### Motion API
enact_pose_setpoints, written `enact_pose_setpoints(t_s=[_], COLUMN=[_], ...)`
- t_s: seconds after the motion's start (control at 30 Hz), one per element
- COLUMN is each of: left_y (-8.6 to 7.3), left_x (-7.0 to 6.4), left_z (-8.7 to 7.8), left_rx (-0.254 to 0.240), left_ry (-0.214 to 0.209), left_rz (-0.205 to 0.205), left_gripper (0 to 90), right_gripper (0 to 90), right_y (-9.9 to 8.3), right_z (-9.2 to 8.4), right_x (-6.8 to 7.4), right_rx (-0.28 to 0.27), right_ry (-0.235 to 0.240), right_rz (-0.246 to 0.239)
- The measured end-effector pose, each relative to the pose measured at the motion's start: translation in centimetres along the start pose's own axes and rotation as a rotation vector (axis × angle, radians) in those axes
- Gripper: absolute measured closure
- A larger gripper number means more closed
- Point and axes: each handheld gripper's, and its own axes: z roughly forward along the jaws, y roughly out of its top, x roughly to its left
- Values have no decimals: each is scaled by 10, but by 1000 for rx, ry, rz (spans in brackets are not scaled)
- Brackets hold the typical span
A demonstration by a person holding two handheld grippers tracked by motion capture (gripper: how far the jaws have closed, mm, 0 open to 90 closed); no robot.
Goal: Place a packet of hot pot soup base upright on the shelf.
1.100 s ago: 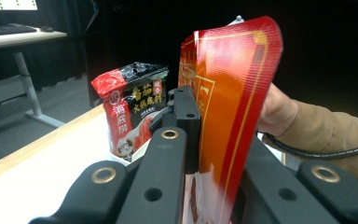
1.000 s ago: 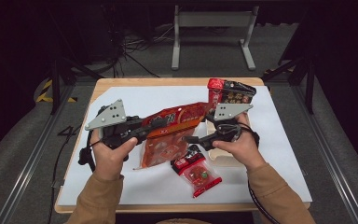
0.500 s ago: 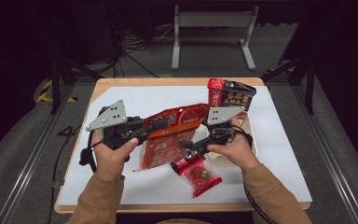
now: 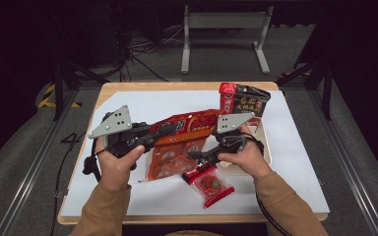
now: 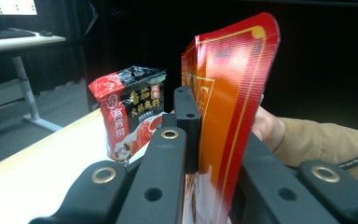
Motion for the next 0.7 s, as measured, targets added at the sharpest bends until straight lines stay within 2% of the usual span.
enact_pose_setpoints(t_s=[0.23, 0.27, 0.33, 0.53, 0.63, 0.7], left_y=[-1, -1, -1, 0, -1, -1], left_x=[1, 1, 2, 2, 3, 3], left_z=[-1, -2, -2, -4, -5, -5], left_rx=[-8, -10, -9, -16, -17, -20], left_ry=[2, 2, 3, 4, 5, 2], left_rz=[-7, -9, -10, -9, -11, -16], left_gripper=[900, 900, 900, 900, 900, 900], right_gripper=[313, 356, 373, 515, 618, 654], right_y=[0, 0, 0, 1, 2, 4], right_z=[-1, -1, -1, -3, -4, -6], right_x=[1, 2, 2, 3, 4, 4], right_rx=[-11, -14, -17, -20, -18, -15], right_ry=[29, 43, 48, 83, 108, 110], right_rz=[14, 19, 18, 16, 5, -6])
